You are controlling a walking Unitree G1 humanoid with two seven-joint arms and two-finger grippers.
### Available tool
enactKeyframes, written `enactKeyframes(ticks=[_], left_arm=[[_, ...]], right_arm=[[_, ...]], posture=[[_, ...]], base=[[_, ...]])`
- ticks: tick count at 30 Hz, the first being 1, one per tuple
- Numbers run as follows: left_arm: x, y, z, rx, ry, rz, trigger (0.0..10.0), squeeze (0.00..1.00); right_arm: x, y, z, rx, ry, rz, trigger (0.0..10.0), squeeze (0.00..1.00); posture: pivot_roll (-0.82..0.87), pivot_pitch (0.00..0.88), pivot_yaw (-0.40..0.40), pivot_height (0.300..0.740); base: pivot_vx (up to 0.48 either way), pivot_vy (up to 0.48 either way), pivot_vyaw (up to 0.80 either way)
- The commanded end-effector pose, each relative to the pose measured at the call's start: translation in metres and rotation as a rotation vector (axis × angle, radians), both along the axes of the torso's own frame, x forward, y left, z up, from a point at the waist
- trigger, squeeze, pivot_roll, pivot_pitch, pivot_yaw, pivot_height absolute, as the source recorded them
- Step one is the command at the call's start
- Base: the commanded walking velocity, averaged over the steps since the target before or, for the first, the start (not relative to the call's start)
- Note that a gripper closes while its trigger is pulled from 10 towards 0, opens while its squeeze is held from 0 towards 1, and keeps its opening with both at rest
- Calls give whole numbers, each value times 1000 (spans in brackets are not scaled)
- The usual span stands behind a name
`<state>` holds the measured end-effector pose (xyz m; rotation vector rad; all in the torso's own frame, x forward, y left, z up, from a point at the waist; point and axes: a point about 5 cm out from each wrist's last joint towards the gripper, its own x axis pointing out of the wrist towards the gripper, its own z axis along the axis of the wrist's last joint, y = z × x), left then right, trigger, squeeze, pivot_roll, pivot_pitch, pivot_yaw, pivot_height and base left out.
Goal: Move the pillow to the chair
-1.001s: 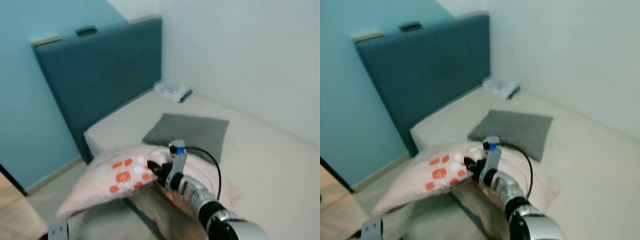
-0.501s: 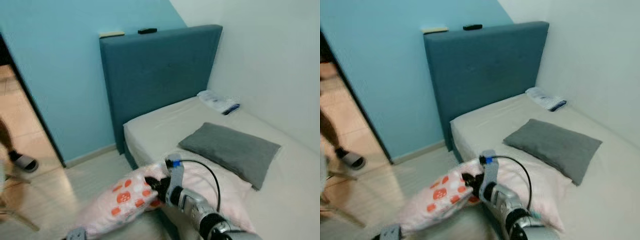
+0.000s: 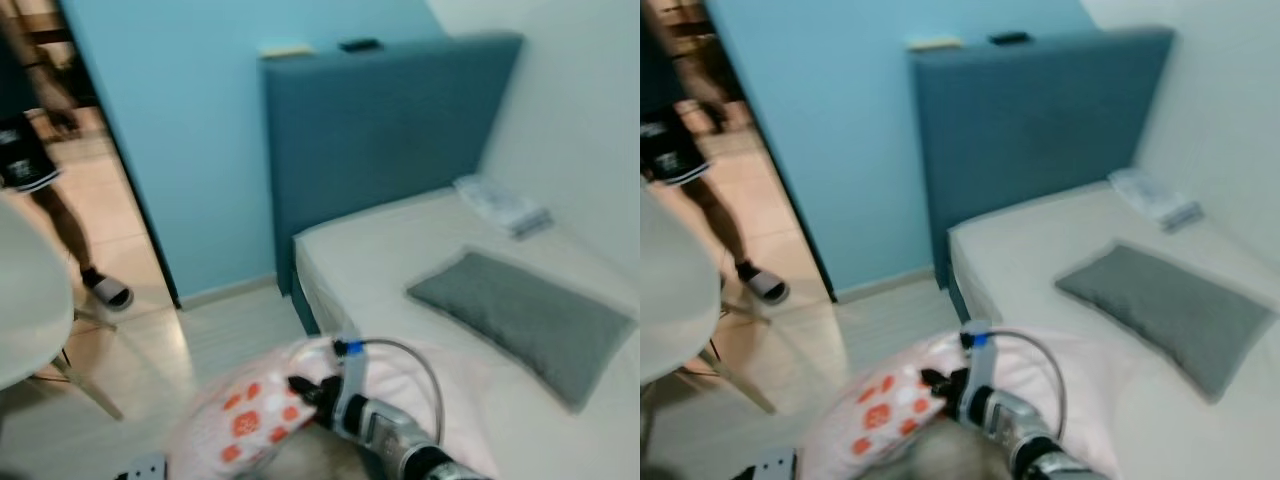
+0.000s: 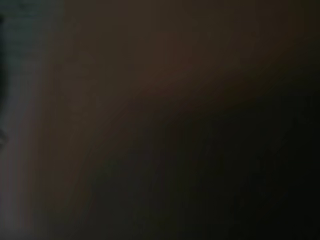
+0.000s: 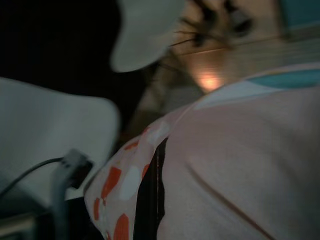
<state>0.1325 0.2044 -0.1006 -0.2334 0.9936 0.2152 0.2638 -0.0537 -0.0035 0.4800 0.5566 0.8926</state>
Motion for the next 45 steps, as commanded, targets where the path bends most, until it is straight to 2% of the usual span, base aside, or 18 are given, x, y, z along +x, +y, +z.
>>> enactKeyframes(ticks=[1,4,7,8,9,12,15,22,26,27,33,38,45], left_arm=[[0,-7,-1,-13,0,8,10000,0],[1,-12,-2,-21,-1,9,10000,0],[3,-16,-1,-29,-9,7,10000,0],[4,-18,-1,-31,-12,-5,10000,0],[4,-18,-1,-31,-12,-5,10000,0],[2,-22,-2,-31,-6,-36,10000,0],[-1,-21,-3,-29,-2,-29,10000,0],[-5,-20,-4,-23,-1,-16,10000,0],[-7,-19,-4,-19,2,-20,10000,0],[-8,-19,-5,-11,10,-38,10000,0],[-8,-20,-5,0,17,-72,10000,0],[-4,-25,-4,-6,6,-73,10000,0],[-2,-27,-4,-11,1,-83,10000,0]], right_arm=[[10,29,25,193,-37,55,10000,0],[14,30,30,235,-34,54,10000,0],[15,29,31,226,-35,66,10000,0],[13,27,26,159,-31,73,10000,0],[13,27,26,159,-31,73,10000,0],[3,10,2,-84,5,39,10000,0],[-9,-8,-18,-186,84,-40,10000,0],[-34,-38,-46,-313,207,-112,10000,0],[-42,-42,-52,-346,235,-113,10000,0],[-48,-48,-57,-392,261,-127,10000,0],[-55,-59,-65,-498,283,-159,10000,0],[-59,-60,-67,-486,309,-179,10000,0],[-62,-62,-69,-530,309,-150,10000,0]], posture=[[-8,38,-78,740],[0,23,-89,740],[0,25,-93,740],[3,14,-94,740],[3,14,-94,740],[20,6,-98,740],[37,5,-95,740],[59,6,-90,740],[59,1,-88,740],[63,1,-86,740],[63,1,-84,740],[66,3,-86,740],[59,3,-79,740]], base=[[0,0,756],[0,0,756],[0,0,756],[0,0,756],[0,0,756],[0,0,765],[0,0,758],[0,0,752],[0,0,750],[0,0,756],[0,0,372],[0,0,0],[0,0,0]])
